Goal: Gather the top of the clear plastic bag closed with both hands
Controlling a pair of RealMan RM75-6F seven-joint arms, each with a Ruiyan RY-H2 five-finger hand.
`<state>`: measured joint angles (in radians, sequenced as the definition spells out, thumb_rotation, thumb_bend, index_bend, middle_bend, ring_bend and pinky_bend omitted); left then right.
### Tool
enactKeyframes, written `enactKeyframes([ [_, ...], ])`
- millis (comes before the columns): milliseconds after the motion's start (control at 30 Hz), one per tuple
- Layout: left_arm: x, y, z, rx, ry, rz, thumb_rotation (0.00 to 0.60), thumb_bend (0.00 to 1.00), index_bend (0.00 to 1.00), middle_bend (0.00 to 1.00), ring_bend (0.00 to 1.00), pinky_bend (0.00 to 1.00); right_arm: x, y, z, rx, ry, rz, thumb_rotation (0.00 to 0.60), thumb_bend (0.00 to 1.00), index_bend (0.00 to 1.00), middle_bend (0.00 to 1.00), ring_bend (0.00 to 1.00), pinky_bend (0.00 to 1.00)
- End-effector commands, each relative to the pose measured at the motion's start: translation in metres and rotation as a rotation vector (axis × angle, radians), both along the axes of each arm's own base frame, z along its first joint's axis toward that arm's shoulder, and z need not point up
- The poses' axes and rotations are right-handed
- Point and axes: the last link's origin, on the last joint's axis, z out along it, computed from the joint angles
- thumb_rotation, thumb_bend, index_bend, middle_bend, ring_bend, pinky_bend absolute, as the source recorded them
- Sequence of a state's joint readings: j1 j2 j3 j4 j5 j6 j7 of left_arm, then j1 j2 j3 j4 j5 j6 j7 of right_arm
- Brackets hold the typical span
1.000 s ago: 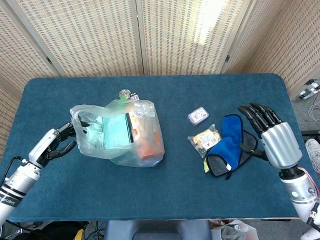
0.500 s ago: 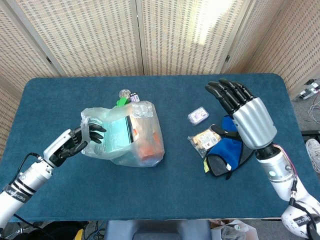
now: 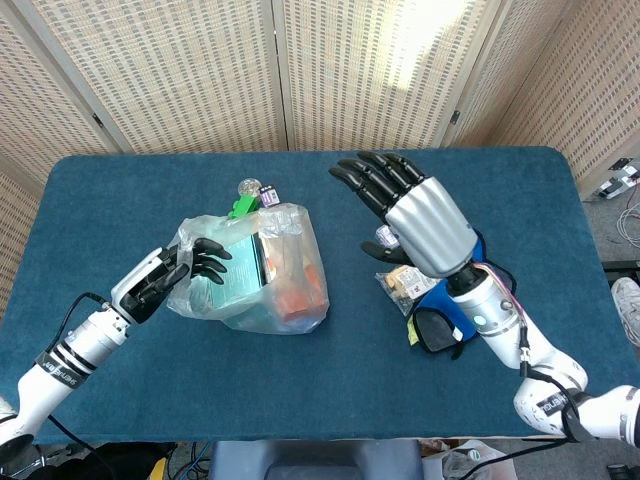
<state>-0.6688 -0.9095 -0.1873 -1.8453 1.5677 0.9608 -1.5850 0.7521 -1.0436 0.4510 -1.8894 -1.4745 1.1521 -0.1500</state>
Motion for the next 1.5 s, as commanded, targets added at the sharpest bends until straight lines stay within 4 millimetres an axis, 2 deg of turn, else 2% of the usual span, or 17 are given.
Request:
enactKeyframes([
  [33, 0.003, 0.002, -0.001, -0.007, -0.014, 0.005, 0.306, 0.23, 0.28, 0.29, 0.31, 0.34, 0.011, -0.010, -0.010, 0.020, 0.000, 0.014, 0.600, 0.07, 0.12, 0.15, 0.12, 0.22],
  [300, 0.012, 0.001, -0.006, -0.049, -0.029, 0.007, 0.307, 0.23, 0.29, 0.30, 0.31, 0.34, 0.044, -0.034, -0.031, 0.043, -0.036, 0.080, 0.600, 0.07, 0.12, 0.15, 0.12, 0.22],
  [567, 0.019, 0.004, -0.010, -0.067, -0.038, 0.007, 0.306, 0.23, 0.29, 0.32, 0.33, 0.36, 0.068, -0.047, -0.047, 0.056, -0.049, 0.124, 0.600, 0.07, 0.12, 0.15, 0.12, 0.22],
  [733, 0.018, 0.003, -0.007, -0.065, -0.042, 0.011, 0.307, 0.23, 0.29, 0.32, 0.33, 0.36, 0.074, -0.050, -0.056, 0.078, -0.050, 0.131, 0.600, 0.07, 0.12, 0.16, 0.12, 0.22],
  [1000, 0.017, -0.005, -0.002, -0.085, -0.069, 0.019, 0.305, 0.23, 0.29, 0.32, 0.33, 0.36, 0.064, -0.056, -0.064, 0.094, -0.054, 0.109, 0.600, 0.07, 0.12, 0.15, 0.12, 0.22],
  [1267, 0.021, -0.005, -0.008, -0.114, -0.076, 0.010, 0.308, 0.23, 0.29, 0.32, 0.33, 0.36, 0.087, -0.063, -0.080, 0.114, -0.082, 0.153, 0.600, 0.06, 0.12, 0.16, 0.12, 0.22],
  [1500, 0.021, -0.003, -0.008, -0.120, -0.080, 0.017, 0.303, 0.23, 0.29, 0.32, 0.33, 0.36, 0.098, -0.061, -0.083, 0.105, -0.188, 0.228, 0.600, 0.06, 0.12, 0.15, 0.12, 0.22],
])
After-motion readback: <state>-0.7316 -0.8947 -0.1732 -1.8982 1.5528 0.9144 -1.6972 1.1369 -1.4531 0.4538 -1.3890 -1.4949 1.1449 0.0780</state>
